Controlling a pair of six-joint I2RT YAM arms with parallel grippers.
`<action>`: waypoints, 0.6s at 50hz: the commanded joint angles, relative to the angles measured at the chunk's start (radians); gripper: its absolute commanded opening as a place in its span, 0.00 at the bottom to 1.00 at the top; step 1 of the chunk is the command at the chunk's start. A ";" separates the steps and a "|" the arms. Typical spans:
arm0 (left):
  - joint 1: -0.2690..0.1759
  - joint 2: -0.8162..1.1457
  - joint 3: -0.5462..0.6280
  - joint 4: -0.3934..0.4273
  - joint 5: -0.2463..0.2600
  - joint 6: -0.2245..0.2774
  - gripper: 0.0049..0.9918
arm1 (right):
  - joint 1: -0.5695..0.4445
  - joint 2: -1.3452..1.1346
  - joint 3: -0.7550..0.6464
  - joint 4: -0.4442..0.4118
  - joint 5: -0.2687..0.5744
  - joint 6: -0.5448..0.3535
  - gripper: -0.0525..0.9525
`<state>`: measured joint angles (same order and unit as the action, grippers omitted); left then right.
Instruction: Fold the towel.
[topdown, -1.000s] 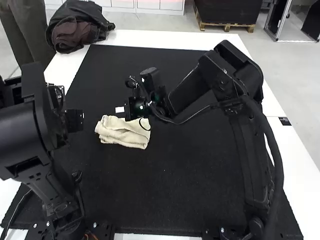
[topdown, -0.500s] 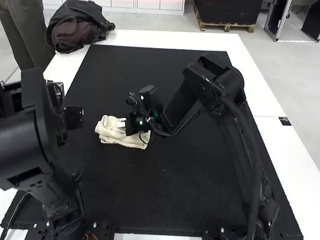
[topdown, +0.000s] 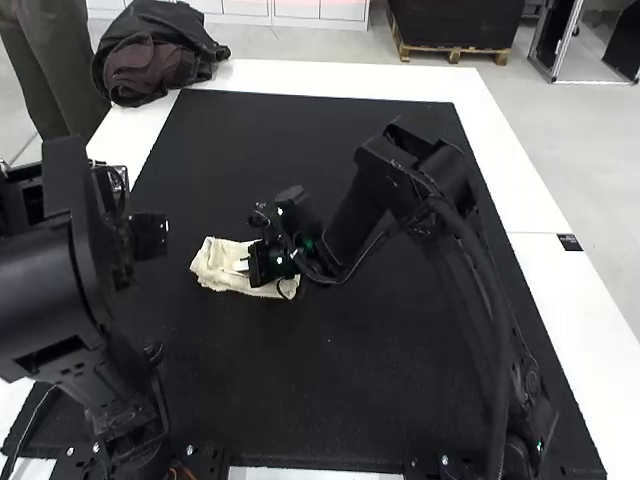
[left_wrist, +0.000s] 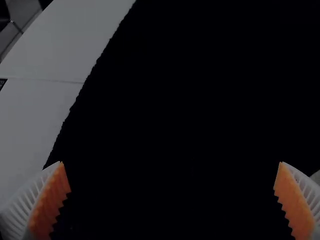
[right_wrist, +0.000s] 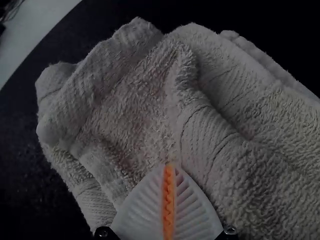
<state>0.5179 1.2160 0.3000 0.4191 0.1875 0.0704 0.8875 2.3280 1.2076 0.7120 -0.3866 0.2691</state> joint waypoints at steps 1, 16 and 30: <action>0.007 -0.023 0.047 -0.005 0.020 -0.017 0.97 | -0.032 -0.140 0.004 -0.034 -0.017 -0.004 0.03; -0.015 -0.023 0.142 -0.063 0.024 -0.049 0.97 | -0.136 -0.409 0.010 -0.160 -0.024 0.018 0.03; -0.125 -0.059 0.251 -0.140 0.020 -0.124 0.97 | -0.220 -0.622 -0.069 -0.190 -0.024 0.044 0.03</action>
<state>0.4255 1.2060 0.4961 0.2844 0.1963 -0.0055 0.6964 1.7878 1.1633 0.5278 -0.3977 0.2886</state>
